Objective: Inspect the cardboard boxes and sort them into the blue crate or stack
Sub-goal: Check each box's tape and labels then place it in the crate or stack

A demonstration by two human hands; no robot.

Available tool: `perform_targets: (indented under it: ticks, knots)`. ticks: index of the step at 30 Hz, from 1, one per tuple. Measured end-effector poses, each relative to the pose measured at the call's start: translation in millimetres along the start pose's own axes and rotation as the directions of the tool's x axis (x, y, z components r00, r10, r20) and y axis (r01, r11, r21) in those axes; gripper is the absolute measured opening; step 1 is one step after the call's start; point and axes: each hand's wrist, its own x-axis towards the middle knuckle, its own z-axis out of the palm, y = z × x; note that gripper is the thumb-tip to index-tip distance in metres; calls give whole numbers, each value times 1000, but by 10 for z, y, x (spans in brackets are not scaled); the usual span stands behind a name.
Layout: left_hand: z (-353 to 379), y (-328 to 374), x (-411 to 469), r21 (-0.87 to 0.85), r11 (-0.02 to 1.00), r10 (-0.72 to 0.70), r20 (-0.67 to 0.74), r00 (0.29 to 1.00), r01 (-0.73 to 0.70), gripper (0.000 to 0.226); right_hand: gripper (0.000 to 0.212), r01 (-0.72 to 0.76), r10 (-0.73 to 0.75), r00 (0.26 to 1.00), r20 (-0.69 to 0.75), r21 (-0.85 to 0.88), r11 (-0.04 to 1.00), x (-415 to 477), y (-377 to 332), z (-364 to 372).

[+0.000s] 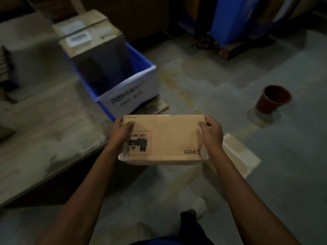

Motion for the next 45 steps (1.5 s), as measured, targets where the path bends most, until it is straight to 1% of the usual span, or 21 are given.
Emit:
perform_targets:
  ticks: [2, 7, 9, 11, 12, 15, 17, 19, 20, 23, 26, 28, 30, 35, 39, 41, 43, 44, 45]
  knots:
    - [-522, -61, -51, -11, 1000, -1, -68, 998, 0, 16, 44, 74, -73, 997, 34, -12, 997, -223, -236, 366]
    - [-1889, -313, -315, -85, 996, -29, -276, 961, 5, 30, 44, 209, -207, 962, 176, 4, 978, -886, -708, 1349]
    - [-2397, -420, -454, -100, 995, -49, -329, 943, 16, 35, 46, 229, -229, 943, 241, 26, 973, -1159, -844, 1729]
    - [-2859, -550, -558, -117, 993, -73, -368, 927, 31, 46, 46, 236, -238, 925, 297, 44, 971, -1434, -963, 2067]
    - [-3067, -615, -604, -122, 992, -73, -392, 917, 27, 47, 46, 245, -247, 911, 330, 49, 968, -1571, -1023, 2225]
    - [-3537, -693, -786, -117, 993, -52, -461, 886, -3, 35, 48, 295, -297, 865, 404, 69, 953, -1925, -1194, 2651]
    - [-3774, -683, -878, -115, 993, -35, -493, 869, -26, 34, 59, 315, -311, 852, 421, 63, 947, -2105, -1322, 2890]
    - [-3983, -711, -884, -129, 990, -14, -522, 853, -63, 32, 70, 337, -335, 823, 458, 80, 938, -2229, -1456, 3080]
    - [-4065, -711, -870, -139, 987, -5, -532, 847, -81, 30, 71, 349, -347, 808, 476, 88, 933, -2245, -1506, 3182]
    - [-4261, -741, -724, -200, 972, -2, -542, 840, -126, 29, 62, 372, -359, 778, 516, 83, 925, -2186, -1664, 3460]
    - [-4386, -822, -460, -215, 965, -3, -585, 811, -151, 17, 51, 339, -347, 756, 554, 122, 933, -2054, -1729, 3739]
    - [-4425, -919, -266, -237, 962, -43, -627, 778, -138, 15, 39, 309, -324, 742, 587, 130, 942, -1976, -1737, 3929]
    - [-4448, -1020, -77, -238, 965, -75, -648, 758, -108, 18, 33, 290, -289, 732, 617, 101, 952, -1907, -1703, 4104]
    - [-4465, -1347, 327, -241, 971, -158, -670, 725, -11, 18, 19, 325, -229, 700, 676, -16, 946, -1702, -1605, 4453]
    - [-4495, -1521, 516, -213, 977, -160, -686, 710, 15, 14, 16, 357, -180, 673, 717, -101, 929, -1522, -1569, 4718]
    - [-4507, -1587, 574, -197, 980, -150, -684, 714, 17, 13, 22, 371, -156, 654, 741, -133, 919, -1470, -1523, 4844]
    - [-4539, -1628, 612, -152, 988, -125, -688, 715, 27, 14, 33, 392, -157, 653, 741, -152, 907, -1431, -1477, 4960]
    - [-4569, -1639, 626, -115, 992, -112, -690, 715, 45, 15, 34, 403, -157, 656, 738, -167, 900, -1461, -1517, 4975]
    - [-4602, -1636, 640, -70, 995, -96, -690, 718, 66, 17, 30, 422, -153, 651, 743, -188, 887, -1504, -1574, 4978]
